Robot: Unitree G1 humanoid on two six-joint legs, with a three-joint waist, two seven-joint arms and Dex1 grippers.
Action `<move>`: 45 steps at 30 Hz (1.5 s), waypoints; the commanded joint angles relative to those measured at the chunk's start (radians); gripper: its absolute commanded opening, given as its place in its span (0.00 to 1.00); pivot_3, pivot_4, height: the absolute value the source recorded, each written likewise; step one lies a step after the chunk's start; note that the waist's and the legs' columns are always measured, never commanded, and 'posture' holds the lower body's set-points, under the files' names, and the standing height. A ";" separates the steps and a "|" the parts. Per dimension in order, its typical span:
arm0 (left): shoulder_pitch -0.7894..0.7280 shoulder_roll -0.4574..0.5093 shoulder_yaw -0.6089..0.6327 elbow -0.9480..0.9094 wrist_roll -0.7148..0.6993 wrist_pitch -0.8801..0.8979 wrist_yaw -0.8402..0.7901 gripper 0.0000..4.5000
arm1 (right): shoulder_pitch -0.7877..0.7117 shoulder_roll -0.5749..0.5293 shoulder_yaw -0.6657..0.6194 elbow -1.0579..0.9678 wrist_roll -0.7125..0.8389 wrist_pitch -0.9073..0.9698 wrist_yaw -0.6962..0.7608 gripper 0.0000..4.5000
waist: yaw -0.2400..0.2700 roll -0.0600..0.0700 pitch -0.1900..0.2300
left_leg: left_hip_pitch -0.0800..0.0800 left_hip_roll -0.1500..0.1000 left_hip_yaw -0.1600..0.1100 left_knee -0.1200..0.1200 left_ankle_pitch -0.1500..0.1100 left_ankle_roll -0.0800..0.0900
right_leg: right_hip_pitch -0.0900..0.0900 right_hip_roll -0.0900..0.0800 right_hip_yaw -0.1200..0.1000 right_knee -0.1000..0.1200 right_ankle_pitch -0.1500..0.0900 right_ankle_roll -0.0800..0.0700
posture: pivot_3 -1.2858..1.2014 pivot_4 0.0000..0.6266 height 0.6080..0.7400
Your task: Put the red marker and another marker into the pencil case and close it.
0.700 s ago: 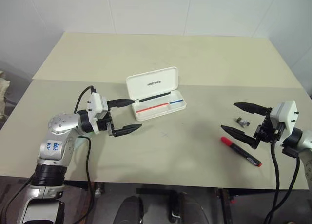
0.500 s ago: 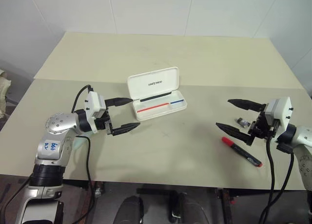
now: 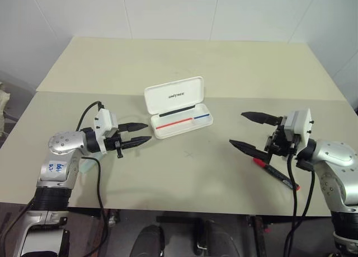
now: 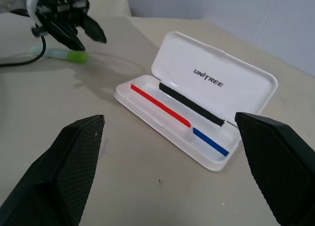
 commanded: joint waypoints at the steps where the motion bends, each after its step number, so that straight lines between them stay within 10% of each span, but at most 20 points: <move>1: -0.039 -0.022 -0.034 0.012 0.048 -0.028 0.023 0.42 | -0.008 0.013 0.001 -0.078 0.025 0.001 -0.017 1.00 | 0.002 0.000 0.000 | 0.000 0.000 0.000 0.000 0.000 0.000 | 0.000 0.000 0.000 0.000 0.000 0.000 | 0.52 0.24 1.00; 41: -0.359 -0.152 -0.328 0.358 0.399 0.079 0.033 0.42 | -0.005 0.012 0.072 -0.229 0.047 0.055 -0.043 1.00 | -0.001 0.000 0.000 | 0.000 0.000 0.001 0.006 -0.001 0.002 | 0.001 0.001 0.001 0.002 0.002 0.002 | 0.52 0.24 1.00; 45: -0.372 -0.133 -0.353 0.335 0.433 0.090 0.031 0.22 | -0.018 0.007 0.070 -0.220 0.046 0.056 -0.034 1.00 | -0.003 0.000 0.000 | 0.000 0.001 0.001 0.006 -0.001 0.001 | 0.001 0.001 0.001 0.002 0.002 0.001 | 0.52 0.24 1.00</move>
